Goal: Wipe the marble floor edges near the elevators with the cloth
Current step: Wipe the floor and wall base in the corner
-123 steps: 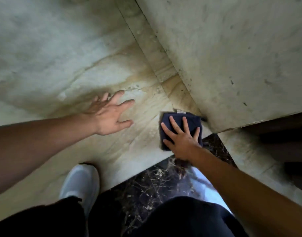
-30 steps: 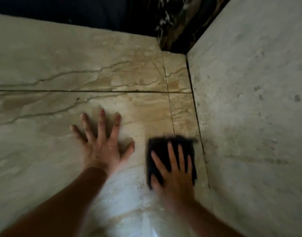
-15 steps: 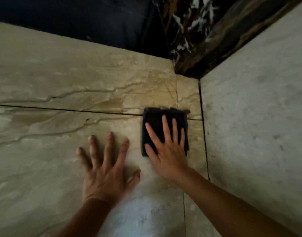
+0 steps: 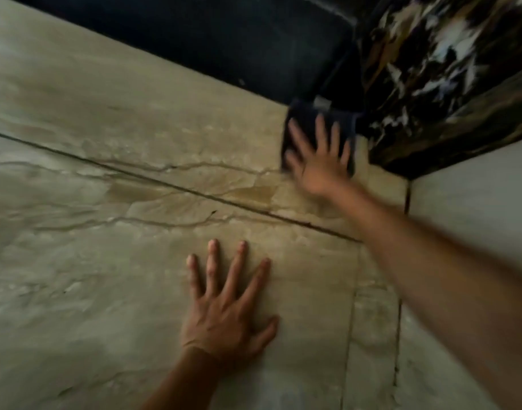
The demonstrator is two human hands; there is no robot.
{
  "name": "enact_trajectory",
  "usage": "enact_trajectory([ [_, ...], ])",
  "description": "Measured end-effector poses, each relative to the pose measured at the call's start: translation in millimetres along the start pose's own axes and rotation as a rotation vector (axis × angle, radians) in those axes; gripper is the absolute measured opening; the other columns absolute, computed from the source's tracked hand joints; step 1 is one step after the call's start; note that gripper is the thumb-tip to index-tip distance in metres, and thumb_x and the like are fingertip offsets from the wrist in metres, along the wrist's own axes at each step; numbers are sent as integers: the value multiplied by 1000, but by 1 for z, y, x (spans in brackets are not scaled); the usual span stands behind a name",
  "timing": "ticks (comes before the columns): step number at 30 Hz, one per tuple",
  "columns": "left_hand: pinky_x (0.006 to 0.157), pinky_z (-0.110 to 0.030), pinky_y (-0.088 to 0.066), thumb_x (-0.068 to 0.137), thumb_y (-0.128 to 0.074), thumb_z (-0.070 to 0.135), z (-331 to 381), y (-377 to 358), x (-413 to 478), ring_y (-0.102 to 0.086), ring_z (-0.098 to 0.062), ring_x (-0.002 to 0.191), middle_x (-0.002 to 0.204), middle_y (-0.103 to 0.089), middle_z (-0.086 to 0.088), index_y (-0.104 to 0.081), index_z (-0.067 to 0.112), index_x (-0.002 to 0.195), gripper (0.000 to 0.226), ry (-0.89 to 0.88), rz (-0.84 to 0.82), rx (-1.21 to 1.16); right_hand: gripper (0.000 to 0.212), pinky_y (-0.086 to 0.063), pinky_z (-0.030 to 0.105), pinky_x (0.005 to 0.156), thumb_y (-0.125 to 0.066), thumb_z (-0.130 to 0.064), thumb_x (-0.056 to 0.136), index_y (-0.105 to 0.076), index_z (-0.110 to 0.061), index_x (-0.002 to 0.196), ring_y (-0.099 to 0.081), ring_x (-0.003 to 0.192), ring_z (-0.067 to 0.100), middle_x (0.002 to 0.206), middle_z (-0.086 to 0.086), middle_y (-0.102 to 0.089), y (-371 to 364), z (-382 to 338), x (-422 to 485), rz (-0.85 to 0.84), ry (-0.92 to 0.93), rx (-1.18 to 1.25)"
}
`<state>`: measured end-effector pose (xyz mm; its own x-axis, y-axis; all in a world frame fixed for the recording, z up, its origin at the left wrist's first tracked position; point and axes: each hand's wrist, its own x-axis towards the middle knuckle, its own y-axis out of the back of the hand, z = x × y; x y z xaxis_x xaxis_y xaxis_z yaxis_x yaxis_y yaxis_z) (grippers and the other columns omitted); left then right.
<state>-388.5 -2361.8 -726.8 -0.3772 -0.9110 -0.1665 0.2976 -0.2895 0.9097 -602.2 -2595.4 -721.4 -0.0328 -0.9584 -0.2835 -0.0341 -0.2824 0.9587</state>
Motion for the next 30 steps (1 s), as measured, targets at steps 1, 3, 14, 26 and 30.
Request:
enact_trajectory([
  [1, 111, -76, -10, 74, -49, 79, -1, -1, -1, -5, -53, 150, 165, -23, -12, -33, 33, 155, 94, -4, 5, -2, 61, 5, 61, 117, -12, -68, 92, 8, -55, 148, 12, 150, 37, 166, 3, 13, -16, -4, -38, 27, 62, -8],
  [3, 111, -77, -10, 75, -46, 81, -2, -5, 1, -6, -53, 150, 165, -24, -12, -32, 33, 155, 94, 1, 12, 8, 59, 14, 58, 113, -6, -72, 92, 10, -57, 147, 19, 149, 32, 164, -1, 19, -39, 0, -100, 1, 146, -32],
  [14, 112, -76, -10, 72, -51, 79, -5, -7, 0, -9, -55, 148, 164, -27, -14, -36, 32, 154, 95, -8, 88, 14, 62, 9, 65, 114, -15, -74, 88, 12, -61, 143, 20, 148, 39, 162, -2, 27, 32, 2, 109, -201, -204, 113],
  [26, 115, -70, -11, 74, -36, 80, 6, 32, 17, -14, -54, 148, 164, -26, -14, -36, 37, 151, 88, 125, -143, -22, 63, 18, 63, 112, -20, -71, 92, 27, -66, 133, 38, 142, 32, 152, -7, 45, -8, -21, -54, -295, -34, 56],
  [30, 107, -62, -34, 80, -39, 67, -35, 87, 123, -39, -45, 136, 153, -38, -16, -37, 28, 140, 72, 198, 194, 61, 63, 19, 62, 111, -19, -73, 91, 34, -70, 124, 41, 140, 30, 150, -10, 48, -12, -19, -52, -294, -50, 62],
])
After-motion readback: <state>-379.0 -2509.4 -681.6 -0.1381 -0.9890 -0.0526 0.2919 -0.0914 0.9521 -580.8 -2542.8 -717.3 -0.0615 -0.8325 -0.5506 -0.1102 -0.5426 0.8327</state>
